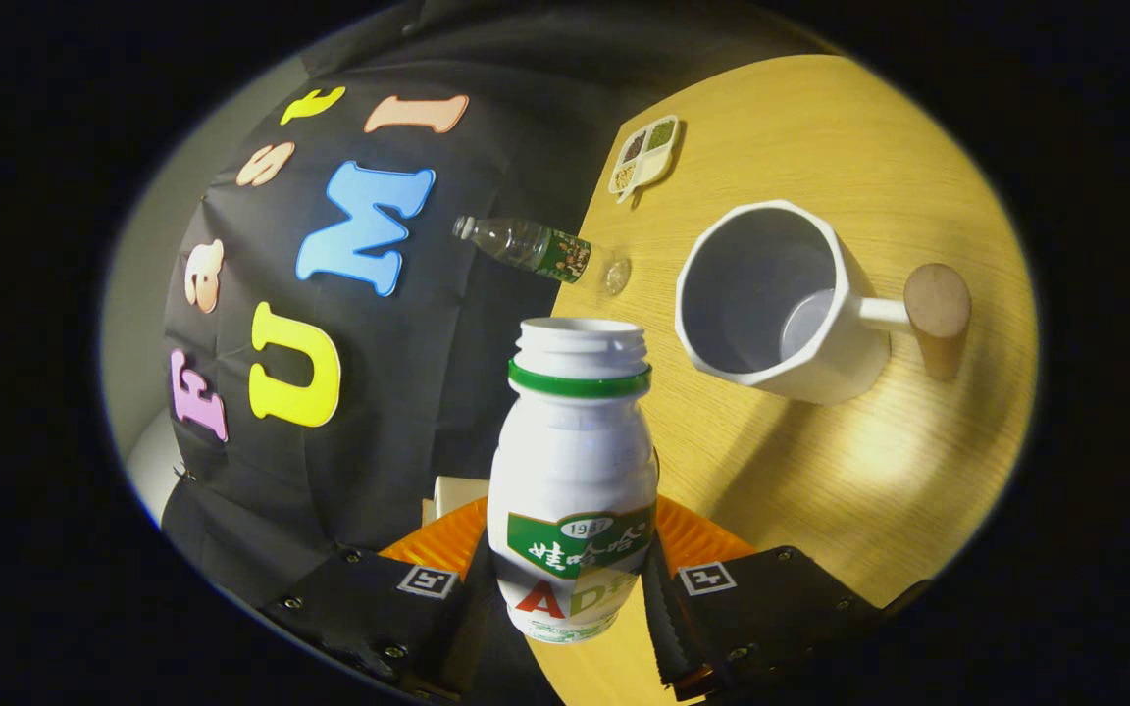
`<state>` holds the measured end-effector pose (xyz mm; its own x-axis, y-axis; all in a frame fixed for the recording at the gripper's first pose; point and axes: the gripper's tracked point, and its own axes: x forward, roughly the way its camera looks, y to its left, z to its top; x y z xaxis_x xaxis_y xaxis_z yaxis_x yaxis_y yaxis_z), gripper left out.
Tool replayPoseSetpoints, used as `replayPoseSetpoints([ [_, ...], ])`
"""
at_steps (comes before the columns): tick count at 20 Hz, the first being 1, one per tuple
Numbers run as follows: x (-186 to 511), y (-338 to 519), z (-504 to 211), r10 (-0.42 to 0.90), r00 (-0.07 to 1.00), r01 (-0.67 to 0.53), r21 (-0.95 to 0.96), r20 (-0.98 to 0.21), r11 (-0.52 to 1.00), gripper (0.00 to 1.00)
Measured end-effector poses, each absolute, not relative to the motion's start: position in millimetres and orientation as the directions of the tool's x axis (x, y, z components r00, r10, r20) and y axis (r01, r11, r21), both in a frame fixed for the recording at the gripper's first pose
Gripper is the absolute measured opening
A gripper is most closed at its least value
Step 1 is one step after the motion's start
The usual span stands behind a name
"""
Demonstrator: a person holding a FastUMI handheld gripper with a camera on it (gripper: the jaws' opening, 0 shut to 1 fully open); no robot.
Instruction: Take the bottle from table, then pour the juice into the cup, finally place the bottle on the coaster
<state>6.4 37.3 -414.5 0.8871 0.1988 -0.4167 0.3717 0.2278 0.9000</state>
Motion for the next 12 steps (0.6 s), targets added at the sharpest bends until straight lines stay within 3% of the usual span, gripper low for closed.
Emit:
replayPoseSetpoints([
  [12,8.3,29.2,-410.1,0.198,0.887,0.418,0.908,-0.417,0.040,0.67],
])
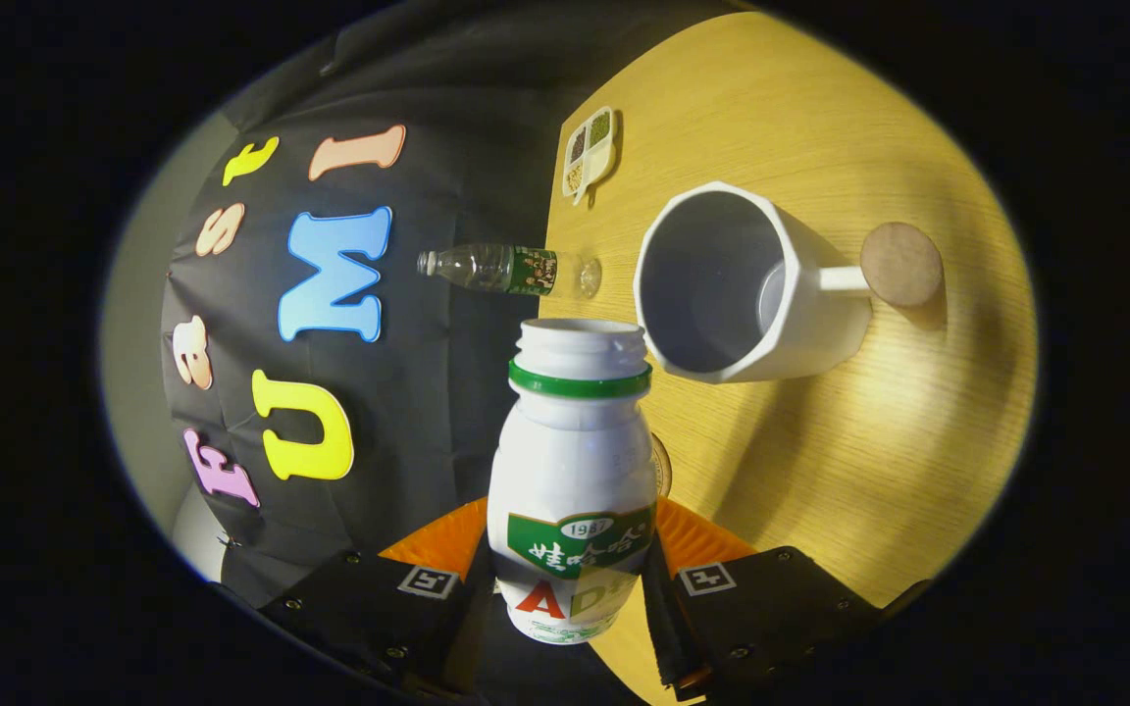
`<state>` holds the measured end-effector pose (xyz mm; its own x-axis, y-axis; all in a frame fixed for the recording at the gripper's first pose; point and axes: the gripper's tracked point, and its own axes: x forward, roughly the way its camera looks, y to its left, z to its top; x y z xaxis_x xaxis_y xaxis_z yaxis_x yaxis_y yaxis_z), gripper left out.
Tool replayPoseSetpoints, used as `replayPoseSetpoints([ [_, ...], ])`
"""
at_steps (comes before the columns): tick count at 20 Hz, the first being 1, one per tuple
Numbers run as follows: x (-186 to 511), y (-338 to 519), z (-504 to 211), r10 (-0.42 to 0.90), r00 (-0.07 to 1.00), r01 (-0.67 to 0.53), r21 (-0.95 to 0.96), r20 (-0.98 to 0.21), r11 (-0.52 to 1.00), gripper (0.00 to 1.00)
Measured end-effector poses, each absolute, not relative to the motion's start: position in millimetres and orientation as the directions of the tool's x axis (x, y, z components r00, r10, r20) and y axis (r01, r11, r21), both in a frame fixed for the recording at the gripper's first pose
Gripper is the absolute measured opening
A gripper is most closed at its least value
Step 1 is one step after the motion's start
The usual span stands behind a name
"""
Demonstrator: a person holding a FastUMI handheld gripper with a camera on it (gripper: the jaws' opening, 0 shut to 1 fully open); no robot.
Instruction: Take the bottle from table, then pour the juice into the cup, finally place the bottle on the coaster
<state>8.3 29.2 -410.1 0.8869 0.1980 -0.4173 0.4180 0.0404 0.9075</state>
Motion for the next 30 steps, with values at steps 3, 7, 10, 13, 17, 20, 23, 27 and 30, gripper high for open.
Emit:
replayPoseSetpoints([
  [3,10.0,29.7,-409.3,0.193,0.892,0.415,0.910,-0.409,0.008,0.67],
  [7,11.6,27.1,-406.6,0.192,0.893,0.422,0.906,-0.407,-0.043,0.67],
  [10,12.3,25.6,-406.4,0.192,0.893,0.423,0.905,-0.407,-0.051,0.67],
  [13,12.9,22.6,-403.8,0.182,0.908,0.398,0.913,-0.378,-0.093,0.67],
  [17,15.4,23.9,-402.2,0.175,0.909,0.401,0.908,-0.377,-0.122,0.67],
  [20,16.8,23.9,-401.7,0.179,0.910,0.397,0.910,-0.373,-0.123,0.67],
  [23,16.6,22.9,-400.2,0.173,0.913,0.392,0.911,-0.369,-0.125,0.67],
  [27,25.8,23.4,-392.4,0.169,0.916,0.387,0.913,-0.364,-0.133,0.67],
  [30,28.4,21.1,-390.6,0.158,0.919,0.385,0.911,-0.363,-0.146,0.67],
])
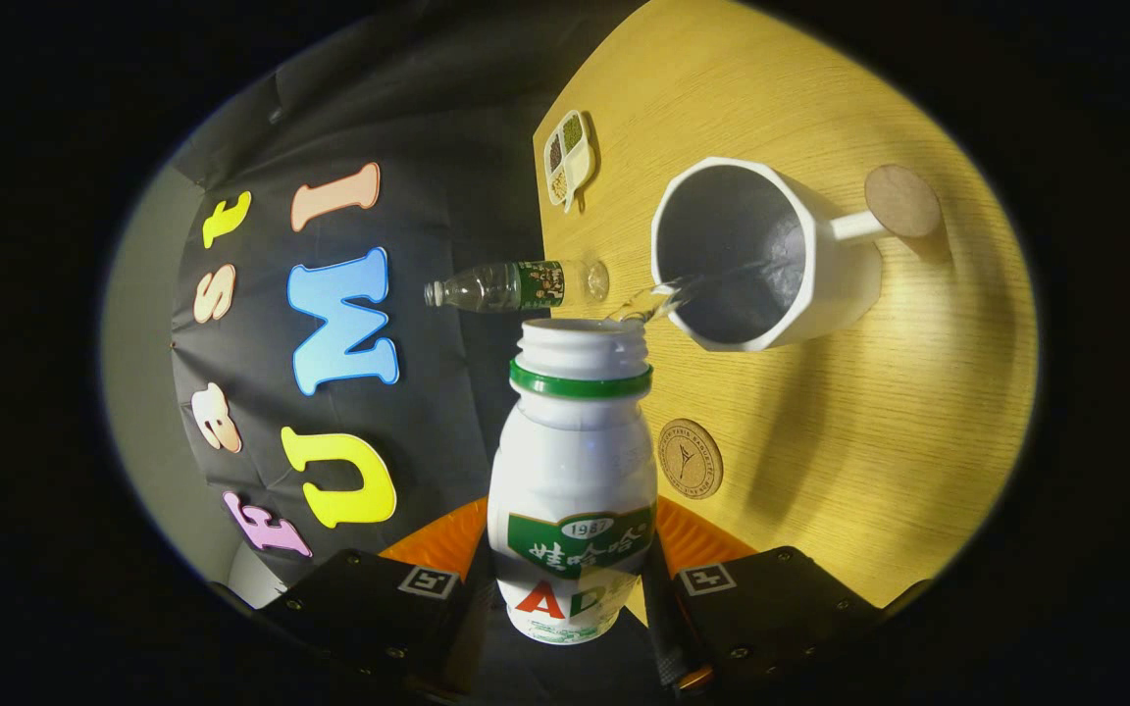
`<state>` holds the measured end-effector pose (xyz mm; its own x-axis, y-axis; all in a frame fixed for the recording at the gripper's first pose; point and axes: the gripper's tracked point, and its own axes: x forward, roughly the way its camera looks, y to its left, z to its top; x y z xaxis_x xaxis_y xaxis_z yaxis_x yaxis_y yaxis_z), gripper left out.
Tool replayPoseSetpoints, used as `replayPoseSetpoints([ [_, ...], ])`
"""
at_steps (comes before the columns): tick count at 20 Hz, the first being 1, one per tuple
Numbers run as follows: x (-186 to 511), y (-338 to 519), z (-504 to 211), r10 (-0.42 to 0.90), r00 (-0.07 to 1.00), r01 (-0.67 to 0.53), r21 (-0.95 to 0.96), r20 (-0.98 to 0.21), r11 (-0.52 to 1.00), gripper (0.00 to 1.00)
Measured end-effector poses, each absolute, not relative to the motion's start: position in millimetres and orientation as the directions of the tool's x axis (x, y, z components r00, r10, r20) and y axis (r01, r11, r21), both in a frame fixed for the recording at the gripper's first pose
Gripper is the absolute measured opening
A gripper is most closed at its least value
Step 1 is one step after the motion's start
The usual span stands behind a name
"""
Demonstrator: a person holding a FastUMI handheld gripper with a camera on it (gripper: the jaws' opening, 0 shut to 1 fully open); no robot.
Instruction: Take the bottle from table, then pour the juice into the cup, finally place the bottle on the coaster
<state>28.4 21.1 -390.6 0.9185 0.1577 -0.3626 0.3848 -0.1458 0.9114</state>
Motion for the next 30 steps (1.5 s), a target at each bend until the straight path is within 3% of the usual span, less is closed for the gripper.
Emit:
replayPoseSetpoints([
  [30,38.8,23.5,-381.9,0.102,0.930,0.367,0.891,-0.352,-0.267,0.67],
])
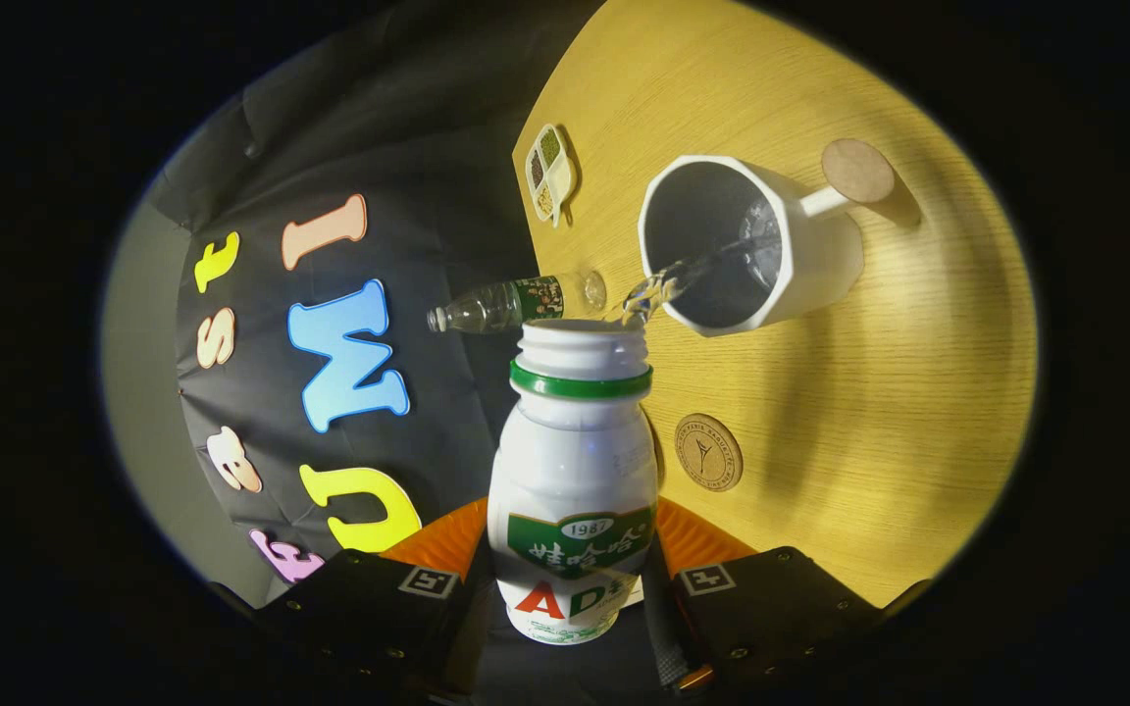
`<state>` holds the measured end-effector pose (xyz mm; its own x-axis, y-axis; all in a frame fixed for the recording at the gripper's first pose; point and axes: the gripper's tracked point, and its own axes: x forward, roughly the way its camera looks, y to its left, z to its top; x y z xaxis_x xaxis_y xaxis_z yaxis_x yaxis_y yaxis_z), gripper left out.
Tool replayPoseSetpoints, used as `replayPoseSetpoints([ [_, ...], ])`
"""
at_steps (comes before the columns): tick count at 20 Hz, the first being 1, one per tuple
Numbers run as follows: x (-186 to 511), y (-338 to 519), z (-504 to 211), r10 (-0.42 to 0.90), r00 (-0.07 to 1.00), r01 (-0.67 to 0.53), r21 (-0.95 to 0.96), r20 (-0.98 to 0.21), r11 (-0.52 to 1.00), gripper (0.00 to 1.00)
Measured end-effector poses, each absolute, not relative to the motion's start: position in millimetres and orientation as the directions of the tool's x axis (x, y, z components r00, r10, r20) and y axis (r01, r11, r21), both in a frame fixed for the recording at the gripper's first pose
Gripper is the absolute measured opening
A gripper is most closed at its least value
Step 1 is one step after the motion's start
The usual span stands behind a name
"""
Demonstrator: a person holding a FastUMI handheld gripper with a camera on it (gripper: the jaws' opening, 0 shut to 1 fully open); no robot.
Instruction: Take the bottle from table, then pour the juice into the cup, finally place the bottle on the coaster
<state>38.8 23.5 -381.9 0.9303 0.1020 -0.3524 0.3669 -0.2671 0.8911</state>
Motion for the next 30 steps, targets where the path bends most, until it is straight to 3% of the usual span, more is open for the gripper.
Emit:
replayPoseSetpoints([
  [30,45.4,12.2,-381.6,0.042,0.936,0.338,0.864,-0.348,-0.372,0.67],
])
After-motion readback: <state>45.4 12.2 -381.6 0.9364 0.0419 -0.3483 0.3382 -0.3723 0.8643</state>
